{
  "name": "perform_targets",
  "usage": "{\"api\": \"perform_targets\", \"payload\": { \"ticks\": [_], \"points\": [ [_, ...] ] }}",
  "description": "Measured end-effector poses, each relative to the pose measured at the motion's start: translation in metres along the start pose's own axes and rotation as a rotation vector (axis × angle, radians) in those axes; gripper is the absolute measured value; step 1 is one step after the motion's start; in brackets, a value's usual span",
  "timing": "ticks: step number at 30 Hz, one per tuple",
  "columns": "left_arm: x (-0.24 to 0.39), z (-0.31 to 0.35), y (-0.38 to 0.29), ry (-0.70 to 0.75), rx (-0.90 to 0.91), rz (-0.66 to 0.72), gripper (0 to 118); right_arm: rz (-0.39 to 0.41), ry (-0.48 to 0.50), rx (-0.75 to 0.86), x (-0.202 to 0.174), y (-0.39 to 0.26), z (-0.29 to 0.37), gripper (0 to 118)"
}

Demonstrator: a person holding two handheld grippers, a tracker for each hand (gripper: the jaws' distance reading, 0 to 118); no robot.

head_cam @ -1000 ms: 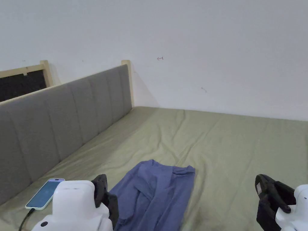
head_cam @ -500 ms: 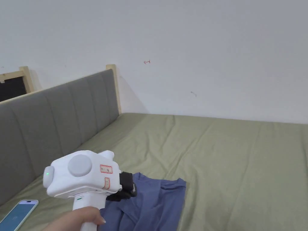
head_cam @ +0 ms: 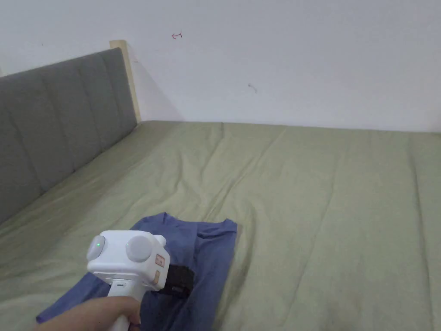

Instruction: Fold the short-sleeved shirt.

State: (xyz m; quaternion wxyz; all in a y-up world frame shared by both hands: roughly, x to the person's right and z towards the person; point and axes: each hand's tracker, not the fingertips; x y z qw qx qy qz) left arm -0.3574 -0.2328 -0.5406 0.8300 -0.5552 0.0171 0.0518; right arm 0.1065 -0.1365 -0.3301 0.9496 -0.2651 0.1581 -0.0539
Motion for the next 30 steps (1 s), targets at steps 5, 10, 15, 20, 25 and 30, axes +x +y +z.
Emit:
{"api": "perform_targets", "payload": {
  "ticks": [5, 10, 15, 20, 25, 30],
  "points": [
    [0.009, 0.002, -0.008, 0.067, 0.070, -0.025, 118, -0.003, 0.025, -0.013, -0.007, -0.002, -0.005, 0],
    [0.009, 0.025, -0.017, 0.049, 0.125, -0.048, 81, 0.004, 0.012, 0.014, -0.012, 0.001, 0.004, 0],
    [-0.017, 0.071, -0.031, -0.040, 0.220, 0.039, 6, -0.008, 0.004, 0.050, -0.011, 0.010, 0.025, 0],
    [-0.034, 0.154, -0.037, -0.022, 0.450, 0.052, 6, -0.024, 0.009, 0.093, -0.007, 0.027, 0.052, 0],
    [-0.003, 0.275, -0.044, -0.099, 0.806, 0.052, 6, -0.024, 0.028, 0.255, -0.007, 0.039, 0.093, 0],
    [0.082, 0.367, -0.026, -0.233, 0.866, -0.070, 6, -0.038, 0.004, 0.338, -0.003, 0.049, 0.124, 0]
  ]
}}
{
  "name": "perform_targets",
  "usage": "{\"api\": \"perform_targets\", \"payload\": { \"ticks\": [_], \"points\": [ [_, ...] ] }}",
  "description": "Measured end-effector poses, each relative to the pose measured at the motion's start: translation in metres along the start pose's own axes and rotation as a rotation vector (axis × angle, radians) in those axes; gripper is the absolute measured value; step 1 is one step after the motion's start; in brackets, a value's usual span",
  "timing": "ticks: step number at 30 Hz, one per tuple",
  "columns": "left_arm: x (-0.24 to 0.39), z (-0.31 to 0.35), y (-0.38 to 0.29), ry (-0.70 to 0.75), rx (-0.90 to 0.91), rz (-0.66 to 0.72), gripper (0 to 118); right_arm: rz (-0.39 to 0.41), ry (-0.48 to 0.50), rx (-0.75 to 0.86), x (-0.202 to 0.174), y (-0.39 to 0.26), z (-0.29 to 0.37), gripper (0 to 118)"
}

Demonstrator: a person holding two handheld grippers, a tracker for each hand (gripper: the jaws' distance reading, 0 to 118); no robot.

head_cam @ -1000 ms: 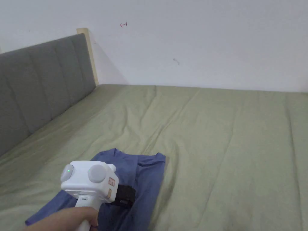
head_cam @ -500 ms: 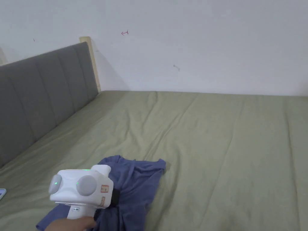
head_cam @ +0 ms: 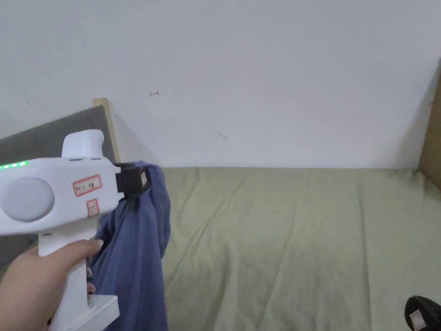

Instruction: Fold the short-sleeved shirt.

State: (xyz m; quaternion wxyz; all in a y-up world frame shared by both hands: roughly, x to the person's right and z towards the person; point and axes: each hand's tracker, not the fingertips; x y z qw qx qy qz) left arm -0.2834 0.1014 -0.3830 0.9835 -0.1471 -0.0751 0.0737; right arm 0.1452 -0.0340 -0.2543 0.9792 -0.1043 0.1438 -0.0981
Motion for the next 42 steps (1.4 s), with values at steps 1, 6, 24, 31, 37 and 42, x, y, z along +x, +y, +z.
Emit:
{"api": "perform_targets", "payload": {
  "ticks": [1, 6, 24, 31, 37, 42],
  "points": [
    [0.019, 0.001, 0.008, -0.018, 0.007, -0.012, 6, -0.001, -0.002, 0.004, 0.002, 0.003, 0.003, 0],
    [0.119, -0.014, 0.017, -0.362, -0.111, 0.031, 6, -0.019, -0.051, 0.044, 0.018, 0.013, 0.023, 0],
    [0.214, -0.188, -0.270, -0.269, -0.941, -0.014, 57, -0.098, -0.208, -0.109, 0.091, -0.026, 0.032, 0],
    [0.175, -0.163, -0.220, -0.334, -0.818, 0.234, 111, -0.102, -0.196, -0.128, 0.083, -0.024, 0.026, 0],
    [0.133, -0.065, -0.141, -0.327, -0.355, 0.265, 107, -0.058, -0.191, -0.054, 0.067, -0.001, 0.031, 0],
    [0.114, 0.033, -0.151, -0.146, 0.068, 0.067, 0, -0.012, -0.196, 0.151, 0.050, -0.003, 0.044, 0]
  ]
}}
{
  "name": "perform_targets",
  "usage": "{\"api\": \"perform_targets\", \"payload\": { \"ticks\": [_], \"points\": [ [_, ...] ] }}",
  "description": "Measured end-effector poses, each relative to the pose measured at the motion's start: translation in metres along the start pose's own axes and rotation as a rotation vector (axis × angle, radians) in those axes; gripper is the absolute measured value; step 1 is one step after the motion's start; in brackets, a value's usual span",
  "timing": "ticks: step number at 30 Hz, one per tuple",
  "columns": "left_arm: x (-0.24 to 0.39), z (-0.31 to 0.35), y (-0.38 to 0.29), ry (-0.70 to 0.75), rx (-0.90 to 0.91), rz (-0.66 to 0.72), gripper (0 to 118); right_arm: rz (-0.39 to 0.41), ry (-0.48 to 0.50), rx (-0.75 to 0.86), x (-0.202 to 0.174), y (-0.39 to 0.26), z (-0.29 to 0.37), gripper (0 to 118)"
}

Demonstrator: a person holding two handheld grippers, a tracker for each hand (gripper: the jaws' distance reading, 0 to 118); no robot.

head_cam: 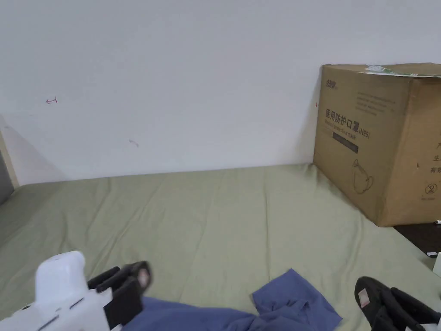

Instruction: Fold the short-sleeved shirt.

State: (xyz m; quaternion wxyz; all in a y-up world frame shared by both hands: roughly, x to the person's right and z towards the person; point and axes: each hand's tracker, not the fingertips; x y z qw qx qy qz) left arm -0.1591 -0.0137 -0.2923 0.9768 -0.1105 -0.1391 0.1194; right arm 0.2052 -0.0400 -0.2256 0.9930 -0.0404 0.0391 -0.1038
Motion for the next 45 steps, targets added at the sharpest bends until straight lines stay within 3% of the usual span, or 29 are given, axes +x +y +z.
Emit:
{"api": "perform_targets", "payload": {
  "ticks": [1, 4, 6, 11, 16, 18, 20, 23, 25, 26, 27, 28, 29, 33, 36, 37, 38, 40, 42, 44, 45],
  "points": [
    [0.001, 0.011, -0.009, 0.099, 0.056, -0.056, 0, 0.004, 0.000, 0.047, -0.002, -0.003, 0.005, 0],
    [-0.005, 0.043, -0.039, 0.153, 0.164, -0.053, 0, 0.061, -0.095, 0.093, -0.014, -0.009, 0.013, 0],
    [-0.007, 0.055, -0.052, 0.232, 0.174, -0.061, 0, 0.051, -0.098, 0.080, -0.017, -0.011, 0.013, 0],
    [-0.016, 0.058, -0.055, 0.209, 0.116, -0.064, 0, 0.024, -0.089, 0.049, -0.016, -0.008, 0.011, 0],
    [-0.015, 0.046, -0.018, 0.177, 0.142, -0.048, 0, 0.023, -0.074, 0.039, -0.016, -0.004, 0.010, 0],
    [-0.029, 0.011, 0.016, 0.122, 0.014, -0.026, 0, 0.021, -0.062, 0.034, -0.016, -0.003, 0.007, 0],
    [-0.056, -0.049, 0.049, 0.082, -0.290, 0.090, 0, 0.020, -0.052, 0.011, -0.015, -0.002, 0.000, 0],
    [-0.104, -0.147, 0.040, 0.097, -0.576, 0.195, 0, 0.007, -0.037, -0.034, -0.010, -0.007, -0.013, 0],
    [-0.124, -0.202, 0.027, 0.159, -0.718, 0.163, 3, 0.006, -0.028, -0.065, -0.006, -0.013, -0.021, 0],
    [-0.134, -0.226, 0.019, 0.178, -0.775, 0.151, 19, 0.009, -0.026, -0.083, -0.003, -0.017, -0.026, 0],
    [-0.143, -0.245, 0.009, 0.188, -0.818, 0.163, 53, 0.015, -0.026, -0.101, -0.001, -0.022, -0.031, 0],
    [-0.149, -0.260, -0.002, 0.195, -0.849, 0.181, 105, 0.019, -0.025, -0.115, 0.002, -0.025, -0.034, 0],
    [-0.156, -0.276, -0.015, 0.214, -0.873, 0.206, 118, 0.021, -0.023, -0.131, 0.005, -0.030, -0.039, 0],
    [-0.165, -0.317, -0.062, 0.267, -0.891, 0.152, 114, -0.004, -0.012, -0.174, 0.016, -0.043, -0.050, 0],
    [-0.168, -0.330, -0.108, 0.214, -0.995, 0.110, 117, -0.018, -0.018, -0.194, 0.022, -0.051, -0.060, 0],
    [-0.164, -0.329, -0.121, 0.239, -0.998, 0.035, 117, -0.016, -0.020, -0.203, 0.023, -0.052, -0.062, 0],
    [-0.147, -0.320, -0.125, 0.243, -0.930, -0.092, 117, -0.011, -0.023, -0.213, 0.024, -0.054, -0.065, 0],
    [-0.126, -0.300, -0.123, 0.299, -0.816, -0.142, 113, -0.001, -0.028, -0.226, 0.026, -0.056, -0.070, 0],
    [-0.117, -0.271, -0.121, 0.252, -0.717, -0.149, 83, 0.004, -0.033, -0.237, 0.030, -0.056, -0.076, 0],
    [-0.113, -0.253, -0.115, 0.185, -0.708, -0.116, 6, -0.013, -0.039, -0.237, 0.035, -0.053, -0.085, 0],
    [-0.114, -0.243, -0.114, 0.152, -0.703, -0.085, 4, -0.021, -0.037, -0.232, 0.040, -0.050, -0.093, 0]
  ]
}}
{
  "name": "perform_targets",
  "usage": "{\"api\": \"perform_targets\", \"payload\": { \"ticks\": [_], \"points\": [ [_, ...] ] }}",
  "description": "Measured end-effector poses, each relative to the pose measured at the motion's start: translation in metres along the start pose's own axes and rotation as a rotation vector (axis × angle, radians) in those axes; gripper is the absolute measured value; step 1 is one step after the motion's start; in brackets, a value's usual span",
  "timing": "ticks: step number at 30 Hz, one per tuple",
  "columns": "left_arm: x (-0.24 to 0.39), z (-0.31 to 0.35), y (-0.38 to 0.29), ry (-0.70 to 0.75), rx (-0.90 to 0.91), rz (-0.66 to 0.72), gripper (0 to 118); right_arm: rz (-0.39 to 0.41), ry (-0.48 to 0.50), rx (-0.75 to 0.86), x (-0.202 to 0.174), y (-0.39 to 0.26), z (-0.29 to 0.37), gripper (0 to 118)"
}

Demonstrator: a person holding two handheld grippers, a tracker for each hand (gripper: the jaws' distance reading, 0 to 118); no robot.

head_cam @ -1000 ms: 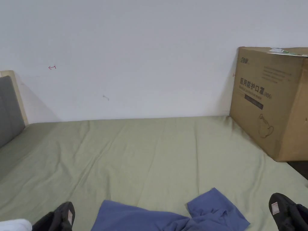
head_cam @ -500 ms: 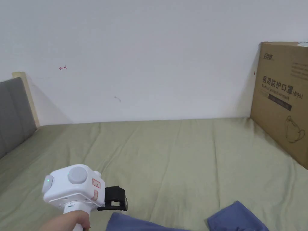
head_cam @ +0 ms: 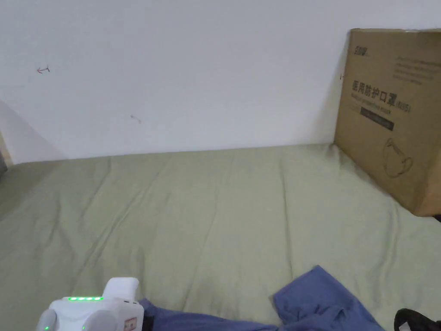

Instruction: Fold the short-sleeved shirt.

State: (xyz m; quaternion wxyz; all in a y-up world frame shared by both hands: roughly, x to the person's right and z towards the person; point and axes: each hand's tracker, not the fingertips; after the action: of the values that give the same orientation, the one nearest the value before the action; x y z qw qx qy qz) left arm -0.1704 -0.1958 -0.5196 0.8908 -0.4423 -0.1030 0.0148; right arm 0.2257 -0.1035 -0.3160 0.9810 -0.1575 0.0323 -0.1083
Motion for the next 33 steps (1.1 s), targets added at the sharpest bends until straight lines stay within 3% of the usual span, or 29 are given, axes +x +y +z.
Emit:
{"api": "perform_targets", "payload": {
  "ticks": [3, 6, 7, 8, 9, 10, 11, 12, 15, 18, 19, 21, 22, 23, 25, 26, 29, 33],
  "points": [
    [-0.005, 0.029, -0.005, -0.086, 0.035, 0.060, 4, -0.003, 0.028, 0.005, 0.017, 0.026, -0.033, 0],
    [-0.010, 0.066, -0.013, -0.122, 0.118, 0.055, 4, -0.048, 0.077, -0.226, 0.040, 0.063, -0.094, 0],
    [-0.008, 0.075, -0.010, -0.136, 0.130, 0.065, 4, -0.081, 0.085, -0.316, 0.045, 0.071, -0.114, 13],
    [-0.011, 0.084, -0.011, -0.148, 0.139, 0.084, 4, -0.112, 0.060, -0.443, 0.052, 0.075, -0.141, 42],
    [-0.015, 0.092, -0.012, -0.166, 0.139, 0.104, 4, -0.141, 0.037, -0.542, 0.058, 0.076, -0.166, 83],
    [-0.018, 0.097, -0.014, -0.181, 0.136, 0.124, 4, -0.158, 0.011, -0.703, 0.063, 0.071, -0.190, 115],
    [-0.018, 0.100, -0.012, -0.188, 0.138, 0.148, 4, -0.158, 0.030, -0.891, 0.070, 0.067, -0.217, 118],
    [-0.021, 0.103, -0.014, -0.189, 0.138, 0.165, 4, -0.198, -0.018, -0.932, 0.079, 0.049, -0.232, 118],
    [-0.023, 0.106, -0.017, -0.182, 0.137, 0.173, 4, -0.187, -0.183, -0.999, 0.091, 0.024, -0.265, 118],
    [-0.027, 0.103, -0.022, -0.158, 0.134, 0.158, 4, -0.143, -0.214, -0.976, 0.086, 0.003, -0.266, 116],
    [-0.024, 0.104, -0.022, -0.157, 0.131, 0.158, 4, -0.151, -0.209, -0.974, 0.083, 0.001, -0.267, 107],
    [-0.028, 0.103, -0.026, -0.152, 0.113, 0.176, 4, -0.195, -0.119, -1.053, 0.074, -0.001, -0.263, 71],
    [-0.030, 0.104, -0.027, -0.149, 0.110, 0.186, 4, -0.154, -0.136, -1.030, 0.066, 0.001, -0.258, 64],
    [-0.035, 0.102, -0.026, -0.145, 0.107, 0.195, 4, 0.012, -0.195, -0.980, 0.055, 0.007, -0.248, 64],
    [-0.039, 0.110, -0.025, -0.139, 0.111, 0.204, 4, 0.055, -0.060, -0.950, 0.043, 0.017, -0.237, 8],
    [-0.041, 0.117, -0.024, -0.135, 0.121, 0.210, 4, -0.023, -0.018, -0.933, 0.039, 0.028, -0.224, 8],
    [-0.047, 0.151, -0.014, -0.196, 0.195, 0.237, 4, -0.077, 0.004, -0.818, 0.037, 0.071, -0.196, 8],
    [-0.046, 0.216, 0.018, -0.171, 0.277, 0.192, 4, -0.039, 0.013, -0.644, 0.025, 0.146, -0.148, 8]
  ]
}}
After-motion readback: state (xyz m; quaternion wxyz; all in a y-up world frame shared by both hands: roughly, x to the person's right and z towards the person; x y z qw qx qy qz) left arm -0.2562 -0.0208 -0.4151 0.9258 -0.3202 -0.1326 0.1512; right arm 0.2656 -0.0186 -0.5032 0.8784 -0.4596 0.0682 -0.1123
